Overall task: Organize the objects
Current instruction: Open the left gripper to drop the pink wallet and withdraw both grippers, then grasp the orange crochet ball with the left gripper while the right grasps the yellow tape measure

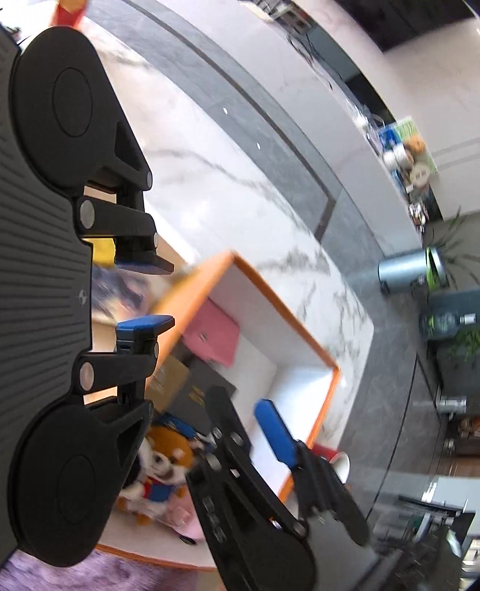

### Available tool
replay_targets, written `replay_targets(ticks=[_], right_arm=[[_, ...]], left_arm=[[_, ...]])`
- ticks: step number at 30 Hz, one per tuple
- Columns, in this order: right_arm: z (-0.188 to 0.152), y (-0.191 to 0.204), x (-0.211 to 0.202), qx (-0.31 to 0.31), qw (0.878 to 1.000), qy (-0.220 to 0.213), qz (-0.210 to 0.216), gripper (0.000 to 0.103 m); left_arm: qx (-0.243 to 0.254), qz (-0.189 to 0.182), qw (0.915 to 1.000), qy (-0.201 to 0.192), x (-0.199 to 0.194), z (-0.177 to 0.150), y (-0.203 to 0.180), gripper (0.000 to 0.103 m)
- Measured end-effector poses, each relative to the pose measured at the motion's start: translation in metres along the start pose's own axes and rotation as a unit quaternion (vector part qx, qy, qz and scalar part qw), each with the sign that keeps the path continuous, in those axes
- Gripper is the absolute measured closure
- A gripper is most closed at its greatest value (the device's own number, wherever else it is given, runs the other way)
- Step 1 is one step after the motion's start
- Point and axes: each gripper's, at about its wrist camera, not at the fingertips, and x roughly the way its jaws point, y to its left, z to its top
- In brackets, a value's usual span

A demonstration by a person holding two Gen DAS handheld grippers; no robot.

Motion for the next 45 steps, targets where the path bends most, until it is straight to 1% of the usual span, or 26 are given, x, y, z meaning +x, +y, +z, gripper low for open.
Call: replay_targets(ticks=[2, 3, 5, 7, 9, 11, 13, 15, 17, 19, 23, 27, 29, 31, 34, 35, 36, 40, 43, 44, 45], right_arm=[[0.015, 0.024, -0.002, -0.031, 0.999, -0.003, 0.017, 0.055], [0.023, 0.040, 0.013, -0.049, 0.999, 0.001, 0.023, 0.055], [0.031, 0.064, 0.012, -0.080, 0.996, 0.013, 0.032, 0.055], [0.036, 0.088, 0.016, -0.111, 0.993, 0.029, 0.042, 0.055], [0.037, 0.106, 0.024, -0.137, 0.988, 0.048, 0.050, 0.055], [0.041, 0.118, 0.041, -0.158, 0.984, 0.065, 0.047, 0.055], [0.041, 0.126, 0.059, -0.175, 0.980, 0.082, 0.041, 0.055], [0.043, 0.133, 0.079, -0.186, 0.977, 0.103, 0.032, 0.054], [0.045, 0.138, 0.098, -0.190, 0.974, 0.119, 0.027, 0.052], [0.046, 0.140, 0.119, -0.190, 0.973, 0.132, 0.026, 0.049], [0.049, 0.143, 0.156, -0.180, 0.972, 0.151, 0.020, 0.042], [0.051, 0.146, 0.181, -0.161, 0.973, 0.168, 0.012, 0.041], [0.051, 0.146, 0.194, -0.152, 0.972, 0.178, -0.001, 0.041], [0.051, 0.145, 0.205, -0.142, 0.972, 0.190, -0.004, 0.041], [0.050, 0.145, 0.216, -0.138, 0.971, 0.197, -0.012, 0.041], [0.050, 0.145, 0.218, -0.137, 0.971, 0.197, -0.015, 0.041], [0.050, 0.145, 0.220, -0.136, 0.971, 0.197, -0.017, 0.041], [0.049, 0.146, 0.226, -0.127, 0.971, 0.204, -0.014, 0.042], [0.047, 0.148, 0.228, -0.127, 0.971, 0.204, -0.018, 0.047], [0.048, 0.148, 0.227, -0.125, 0.971, 0.203, -0.018, 0.051], [0.048, 0.148, 0.228, -0.122, 0.971, 0.205, -0.020, 0.051]], left_arm=[[-0.008, 0.013, 0.9998, 0.008, -0.003, -0.012, 0.009, 0.073], [-0.017, 0.017, 0.9996, 0.013, -0.004, -0.019, 0.014, 0.072], [-0.034, 0.019, 0.9990, 0.020, -0.005, -0.031, 0.026, 0.071], [-0.040, 0.021, 0.9987, 0.023, -0.006, -0.044, 0.035, 0.068], [-0.035, 0.023, 0.9988, 0.024, -0.008, -0.055, 0.044, 0.062], [-0.031, 0.028, 0.9987, 0.028, -0.006, -0.066, 0.053, 0.058], [-0.035, 0.035, 0.9981, 0.035, 0.000, -0.077, 0.065, 0.052], [-0.049, 0.038, 0.9973, 0.039, 0.009, -0.085, 0.078, 0.043], [-0.069, 0.034, 0.9960, 0.045, 0.017, -0.096, 0.089, 0.042], [-0.090, 0.029, 0.9944, 0.046, 0.025, -0.101, 0.100, 0.042], [-0.129, 0.004, 0.9906, 0.045, 0.041, -0.114, 0.115, 0.040], [-0.149, -0.002, 0.9876, 0.050, 0.056, -0.122, 0.120, 0.039], [-0.161, -0.012, 0.9856, 0.051, 0.062, -0.125, 0.125, 0.039], [-0.173, -0.018, 0.9835, 0.051, 0.067, -0.128, 0.129, 0.039], [-0.187, -0.024, 0.9809, 0.047, 0.070, -0.132, 0.136, 0.041], [-0.193, -0.029, 0.9797, 0.044, 0.071, -0.134, 0.138, 0.042], [-0.198, -0.034, 0.9787, 0.042, 0.071, -0.135, 0.139, 0.046], [-0.209, -0.041, 0.9764, 0.034, 0.070, -0.139, 0.143, 0.049], [-0.223, -0.046, 0.9731, 0.033, 0.069, -0.140, 0.146, 0.050], [-0.227, -0.046, 0.9722, 0.033, 0.069, -0.140, 0.146, 0.052], [-0.228, -0.044, 0.9722, 0.032, 0.068, -0.140, 0.145, 0.056]])
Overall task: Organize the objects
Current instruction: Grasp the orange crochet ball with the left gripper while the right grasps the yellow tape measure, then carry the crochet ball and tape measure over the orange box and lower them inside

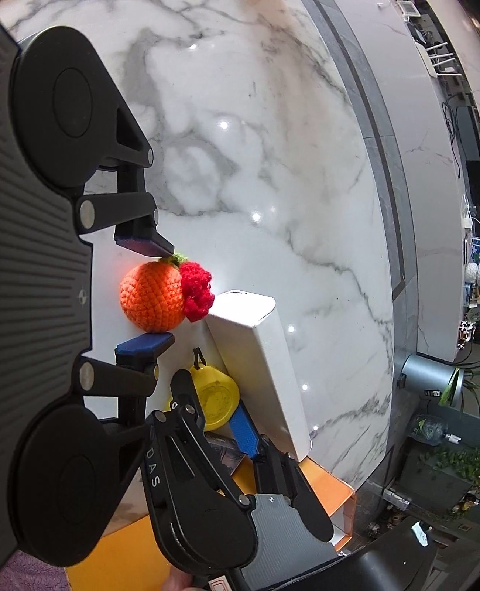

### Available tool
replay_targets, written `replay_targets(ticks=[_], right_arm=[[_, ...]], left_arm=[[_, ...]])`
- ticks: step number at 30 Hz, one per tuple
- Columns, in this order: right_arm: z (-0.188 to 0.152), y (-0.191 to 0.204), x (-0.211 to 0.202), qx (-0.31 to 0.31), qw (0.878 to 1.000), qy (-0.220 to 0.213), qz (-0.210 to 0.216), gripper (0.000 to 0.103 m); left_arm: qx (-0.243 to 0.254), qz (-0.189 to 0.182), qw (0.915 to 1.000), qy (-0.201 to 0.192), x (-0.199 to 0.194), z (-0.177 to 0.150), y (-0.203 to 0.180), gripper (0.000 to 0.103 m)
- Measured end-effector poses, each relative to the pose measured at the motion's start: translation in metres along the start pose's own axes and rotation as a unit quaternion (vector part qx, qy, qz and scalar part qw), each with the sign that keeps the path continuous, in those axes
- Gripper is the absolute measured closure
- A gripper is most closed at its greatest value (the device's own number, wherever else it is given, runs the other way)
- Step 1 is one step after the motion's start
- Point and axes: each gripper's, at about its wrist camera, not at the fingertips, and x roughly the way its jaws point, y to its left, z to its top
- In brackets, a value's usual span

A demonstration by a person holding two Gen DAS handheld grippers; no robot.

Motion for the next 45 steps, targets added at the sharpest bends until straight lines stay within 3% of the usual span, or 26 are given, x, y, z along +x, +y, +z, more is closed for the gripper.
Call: replay_targets(ticks=[7, 14, 21, 26, 34, 45], right_arm=[[-0.001, 0.003, -0.014, 0.012, 1.000, -0.015, -0.001, 0.051], [-0.012, 0.010, -0.058, 0.012, 0.999, -0.045, 0.007, 0.051], [-0.048, -0.006, -0.135, 0.034, 0.995, -0.086, 0.025, 0.051], [-0.087, -0.030, -0.184, 0.051, 0.993, -0.109, 0.010, 0.051], [-0.152, -0.096, -0.208, 0.102, 0.988, -0.109, -0.038, 0.051], [-0.178, -0.168, -0.145, 0.137, 0.986, -0.055, -0.079, 0.051]], left_arm=[[-0.007, 0.010, 0.9998, -0.013, -0.015, -0.007, -0.003, 0.056], [-0.018, 0.004, 0.9989, -0.043, -0.064, -0.010, -0.018, 0.056], [0.009, -0.012, 0.9968, -0.078, -0.120, -0.002, -0.070, 0.056], [0.045, -0.033, 0.9926, -0.107, -0.143, 0.009, -0.122, 0.056], [0.127, -0.056, 0.9850, -0.103, -0.114, 0.031, -0.209, 0.056], [0.192, -0.053, 0.9794, -0.035, -0.014, 0.060, -0.266, 0.056]])
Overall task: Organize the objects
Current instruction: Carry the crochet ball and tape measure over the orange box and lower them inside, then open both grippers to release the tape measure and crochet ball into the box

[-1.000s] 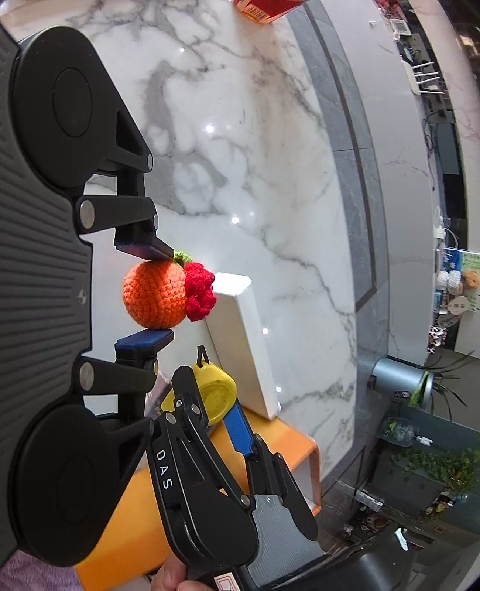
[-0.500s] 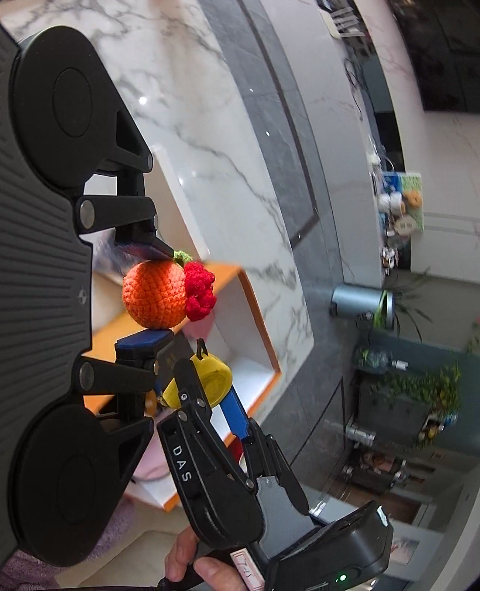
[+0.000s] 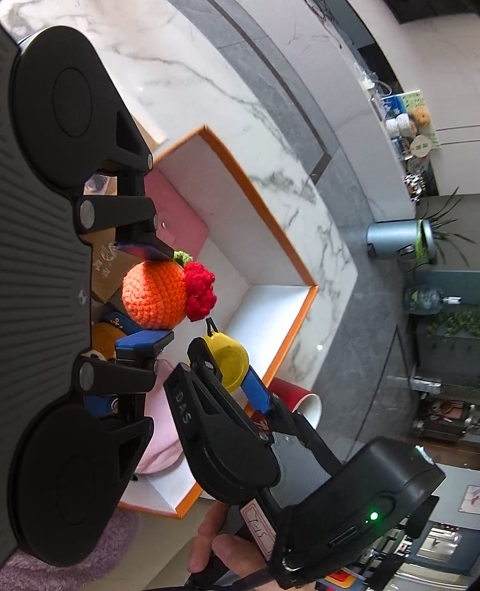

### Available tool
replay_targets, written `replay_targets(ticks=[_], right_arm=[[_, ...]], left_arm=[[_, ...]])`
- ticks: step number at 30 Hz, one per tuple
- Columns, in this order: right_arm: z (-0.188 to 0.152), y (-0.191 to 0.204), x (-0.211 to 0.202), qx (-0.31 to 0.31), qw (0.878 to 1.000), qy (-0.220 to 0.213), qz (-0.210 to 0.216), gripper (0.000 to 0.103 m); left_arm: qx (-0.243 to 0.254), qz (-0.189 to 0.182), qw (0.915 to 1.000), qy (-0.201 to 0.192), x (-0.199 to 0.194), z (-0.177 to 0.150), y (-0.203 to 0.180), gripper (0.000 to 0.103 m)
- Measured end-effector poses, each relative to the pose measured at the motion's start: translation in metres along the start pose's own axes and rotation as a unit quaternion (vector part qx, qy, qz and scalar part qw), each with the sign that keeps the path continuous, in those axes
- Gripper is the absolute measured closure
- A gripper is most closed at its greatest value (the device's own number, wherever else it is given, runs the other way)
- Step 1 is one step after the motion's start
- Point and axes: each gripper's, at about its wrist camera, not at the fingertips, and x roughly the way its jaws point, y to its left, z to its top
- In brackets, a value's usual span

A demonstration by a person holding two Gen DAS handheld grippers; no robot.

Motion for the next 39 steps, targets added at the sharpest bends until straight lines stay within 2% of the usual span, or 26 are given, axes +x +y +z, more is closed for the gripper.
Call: replay_targets(ticks=[4, 7, 12, 15, 19, 23, 26, 29, 34, 36, 39], right_arm=[[0.000, -0.004, 0.026, 0.003, 1.000, 0.021, -0.003, 0.051], [0.001, 0.002, 0.033, -0.015, 1.000, 0.008, -0.022, 0.051], [0.005, 0.013, 0.044, -0.044, 0.997, 0.013, -0.066, 0.051], [0.005, 0.013, 0.046, -0.050, 0.997, 0.021, -0.053, 0.051], [0.005, 0.018, 0.050, -0.060, 0.996, 0.026, -0.058, 0.052], [0.006, 0.018, 0.049, -0.060, 0.996, 0.027, -0.057, 0.048], [0.006, 0.016, 0.044, -0.056, 0.996, 0.021, -0.062, 0.039], [0.006, 0.006, 0.033, -0.029, 0.998, 0.008, -0.048, 0.039], [0.005, -0.010, 0.003, -0.008, 0.998, -0.037, -0.048, 0.050], [0.004, -0.018, -0.006, 0.003, 0.998, -0.051, -0.048, 0.061], [0.003, -0.027, -0.013, 0.025, 0.997, -0.057, -0.036, 0.070]], left_arm=[[0.011, 0.002, 0.9997, 0.021, 0.026, 0.002, 0.002, 0.056], [0.009, 0.000, 0.9995, 0.031, 0.040, 0.001, 0.007, 0.056], [0.014, 0.002, 0.9990, 0.042, 0.051, -0.004, 0.011, 0.056], [0.017, 0.004, 0.9989, 0.043, 0.053, -0.008, 0.010, 0.056], [0.012, 0.004, 0.9989, 0.045, 0.054, -0.012, 0.012, 0.056], [0.010, 0.003, 0.9991, 0.041, 0.050, -0.012, 0.011, 0.056], [0.006, -0.001, 0.9994, 0.035, 0.047, -0.011, 0.011, 0.056], [0.007, -0.005, 0.9995, 0.031, 0.046, -0.006, 0.010, 0.056], [0.011, -0.006, 0.9995, 0.028, 0.056, 0.007, 0.004, 0.056], [0.009, -0.009, 0.9995, 0.028, 0.062, 0.014, 0.002, 0.056], [0.006, -0.019, 0.9993, 0.030, 0.074, 0.024, -0.001, 0.056]])
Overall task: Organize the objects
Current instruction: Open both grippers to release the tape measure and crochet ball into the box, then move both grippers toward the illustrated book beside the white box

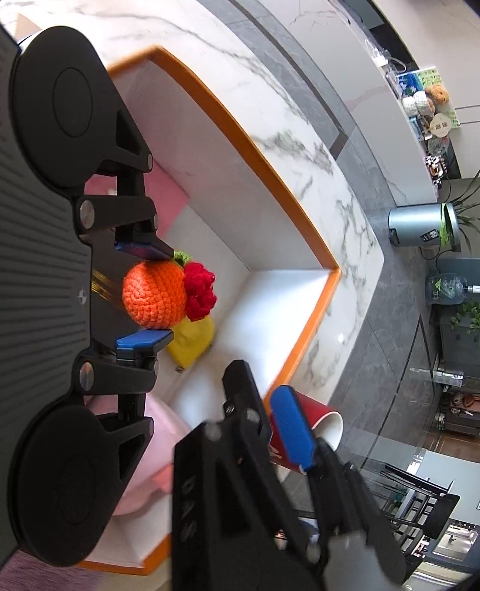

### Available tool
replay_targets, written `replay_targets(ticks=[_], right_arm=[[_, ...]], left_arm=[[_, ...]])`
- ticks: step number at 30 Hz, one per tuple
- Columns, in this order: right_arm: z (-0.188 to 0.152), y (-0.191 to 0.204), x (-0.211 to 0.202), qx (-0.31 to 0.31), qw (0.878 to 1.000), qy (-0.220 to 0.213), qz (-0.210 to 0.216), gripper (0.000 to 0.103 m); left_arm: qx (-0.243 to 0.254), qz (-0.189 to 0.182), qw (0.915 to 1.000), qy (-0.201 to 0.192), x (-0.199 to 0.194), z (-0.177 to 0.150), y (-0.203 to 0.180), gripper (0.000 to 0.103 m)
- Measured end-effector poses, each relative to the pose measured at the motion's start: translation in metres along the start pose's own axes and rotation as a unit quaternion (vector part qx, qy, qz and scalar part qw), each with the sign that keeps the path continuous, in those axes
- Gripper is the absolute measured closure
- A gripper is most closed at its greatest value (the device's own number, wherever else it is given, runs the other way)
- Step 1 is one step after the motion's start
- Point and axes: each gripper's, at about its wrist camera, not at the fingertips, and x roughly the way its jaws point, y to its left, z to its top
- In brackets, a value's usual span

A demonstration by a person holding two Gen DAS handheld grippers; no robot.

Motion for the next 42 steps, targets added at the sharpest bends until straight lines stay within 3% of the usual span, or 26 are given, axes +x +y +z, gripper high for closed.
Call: replay_targets(ticks=[9, 16, 18, 22, 33, 42], right_arm=[[-0.006, -0.014, -0.007, 0.022, 1.000, -0.013, 0.001, 0.073], [-0.011, -0.015, -0.004, 0.029, 1.000, -0.009, 0.006, 0.072], [-0.011, -0.015, -0.004, 0.030, 0.999, -0.009, 0.007, 0.072], [-0.013, -0.014, -0.006, 0.031, 0.999, -0.009, 0.010, 0.072], [-0.018, 0.015, -0.029, 0.031, 0.999, -0.022, 0.030, 0.071], [-0.017, 0.082, -0.054, -0.007, 0.996, -0.051, 0.076, 0.071]], left_arm=[[0.031, -0.043, 0.9981, 0.030, 0.027, 0.003, -0.020, 0.056], [0.017, -0.054, 0.9968, 0.056, 0.035, -0.002, -0.020, 0.053], [0.004, -0.061, 0.9965, 0.057, 0.032, -0.004, -0.016, 0.045], [-0.012, -0.065, 0.9964, 0.052, 0.019, -0.007, -0.011, 0.044], [-0.013, -0.006, 0.9999, -0.005, -0.077, -0.032, -0.003, 0.044], [-0.030, 0.073, 0.9959, -0.044, -0.151, -0.078, 0.029, 0.044]])
